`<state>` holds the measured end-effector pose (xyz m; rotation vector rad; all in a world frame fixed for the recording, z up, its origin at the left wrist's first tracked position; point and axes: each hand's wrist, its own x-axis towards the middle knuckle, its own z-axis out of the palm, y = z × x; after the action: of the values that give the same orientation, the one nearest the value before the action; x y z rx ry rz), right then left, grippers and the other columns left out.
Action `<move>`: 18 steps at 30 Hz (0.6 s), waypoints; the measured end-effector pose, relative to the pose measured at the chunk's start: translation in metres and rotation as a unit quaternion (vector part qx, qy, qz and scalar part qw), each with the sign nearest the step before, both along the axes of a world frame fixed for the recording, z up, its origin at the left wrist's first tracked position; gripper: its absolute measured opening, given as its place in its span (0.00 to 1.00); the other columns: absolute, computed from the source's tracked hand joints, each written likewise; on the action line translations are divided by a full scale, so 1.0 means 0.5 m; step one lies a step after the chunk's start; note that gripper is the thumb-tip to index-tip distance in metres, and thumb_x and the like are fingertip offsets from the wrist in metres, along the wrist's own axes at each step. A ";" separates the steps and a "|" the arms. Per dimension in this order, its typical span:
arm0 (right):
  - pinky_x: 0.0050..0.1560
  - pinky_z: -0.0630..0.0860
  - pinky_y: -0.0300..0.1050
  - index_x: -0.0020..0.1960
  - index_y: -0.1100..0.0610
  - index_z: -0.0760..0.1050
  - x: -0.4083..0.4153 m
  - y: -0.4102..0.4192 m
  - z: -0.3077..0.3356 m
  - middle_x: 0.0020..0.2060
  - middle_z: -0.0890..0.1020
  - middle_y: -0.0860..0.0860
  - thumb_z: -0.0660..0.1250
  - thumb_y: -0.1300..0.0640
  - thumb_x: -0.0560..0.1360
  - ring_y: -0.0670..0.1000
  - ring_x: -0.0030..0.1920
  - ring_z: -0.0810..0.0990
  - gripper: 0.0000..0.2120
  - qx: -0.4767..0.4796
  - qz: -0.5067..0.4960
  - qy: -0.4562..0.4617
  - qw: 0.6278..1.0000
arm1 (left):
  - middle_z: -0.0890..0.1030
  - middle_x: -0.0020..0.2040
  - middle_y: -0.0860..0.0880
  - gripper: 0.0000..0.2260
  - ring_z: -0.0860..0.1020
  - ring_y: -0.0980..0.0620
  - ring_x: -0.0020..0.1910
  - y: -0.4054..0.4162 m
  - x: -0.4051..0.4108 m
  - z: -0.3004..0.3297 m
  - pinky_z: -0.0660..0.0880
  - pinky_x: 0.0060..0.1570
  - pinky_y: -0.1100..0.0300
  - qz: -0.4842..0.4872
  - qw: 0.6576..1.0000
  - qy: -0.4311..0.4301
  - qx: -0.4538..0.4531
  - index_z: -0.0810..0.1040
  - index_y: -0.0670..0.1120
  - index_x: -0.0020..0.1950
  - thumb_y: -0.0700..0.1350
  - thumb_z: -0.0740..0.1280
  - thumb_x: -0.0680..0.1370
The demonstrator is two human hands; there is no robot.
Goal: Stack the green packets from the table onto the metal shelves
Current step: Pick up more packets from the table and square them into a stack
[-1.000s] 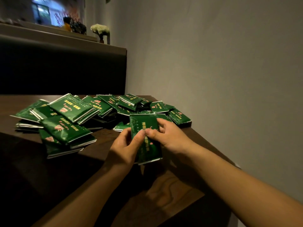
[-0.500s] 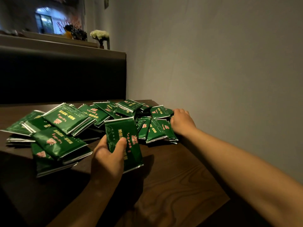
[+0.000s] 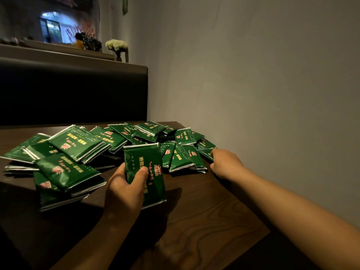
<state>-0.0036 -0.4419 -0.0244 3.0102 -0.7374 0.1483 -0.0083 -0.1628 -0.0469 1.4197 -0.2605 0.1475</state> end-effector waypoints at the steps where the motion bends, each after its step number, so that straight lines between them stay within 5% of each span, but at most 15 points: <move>1: 0.57 0.74 0.50 0.66 0.58 0.70 -0.020 0.002 0.005 0.61 0.75 0.57 0.62 0.57 0.76 0.59 0.59 0.76 0.18 0.007 0.003 -0.029 1.000 | 0.84 0.36 0.56 0.09 0.83 0.57 0.36 0.000 -0.001 -0.001 0.80 0.34 0.57 -0.008 1.000 0.001 -0.005 0.79 0.53 0.45 0.40 0.65 0.78; 6: 0.50 0.70 0.44 0.65 0.57 0.71 -0.073 0.033 0.055 0.57 0.73 0.56 0.61 0.61 0.78 0.56 0.54 0.75 0.16 0.092 0.002 -0.221 0.971 | 0.84 0.37 0.56 0.08 0.83 0.57 0.36 0.000 -0.016 0.007 0.81 0.33 0.61 -0.063 0.997 0.010 -0.035 0.78 0.52 0.48 0.38 0.64 0.78; 10: 0.42 0.75 0.40 0.57 0.54 0.74 -0.077 0.078 0.081 0.50 0.79 0.49 0.62 0.62 0.78 0.50 0.50 0.79 0.10 0.303 0.054 -0.319 0.897 | 0.84 0.36 0.57 0.08 0.82 0.58 0.35 0.001 -0.026 0.018 0.80 0.32 0.63 -0.078 0.996 0.001 -0.051 0.77 0.50 0.48 0.37 0.62 0.78; 15: 0.50 0.80 0.47 0.55 0.50 0.73 -0.070 0.151 0.080 0.53 0.81 0.56 0.63 0.66 0.78 0.54 0.52 0.82 0.12 0.523 0.148 -0.305 0.782 | 0.84 0.37 0.56 0.05 0.82 0.59 0.36 0.006 -0.023 0.020 0.77 0.30 0.66 -0.069 0.994 -0.007 -0.079 0.77 0.51 0.47 0.41 0.68 0.76; 18: 0.51 0.81 0.45 0.60 0.52 0.70 -0.062 0.193 0.062 0.58 0.79 0.59 0.62 0.67 0.79 0.54 0.55 0.81 0.14 0.573 0.185 -0.246 0.760 | 0.84 0.39 0.57 0.06 0.82 0.58 0.38 0.008 -0.018 0.021 0.80 0.35 0.61 -0.075 0.993 -0.003 -0.094 0.77 0.53 0.47 0.46 0.69 0.72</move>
<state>-0.0347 -0.3456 0.0065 4.3724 -0.1885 0.8004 -0.0172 -0.1589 -0.0363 1.2085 -0.3489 0.0513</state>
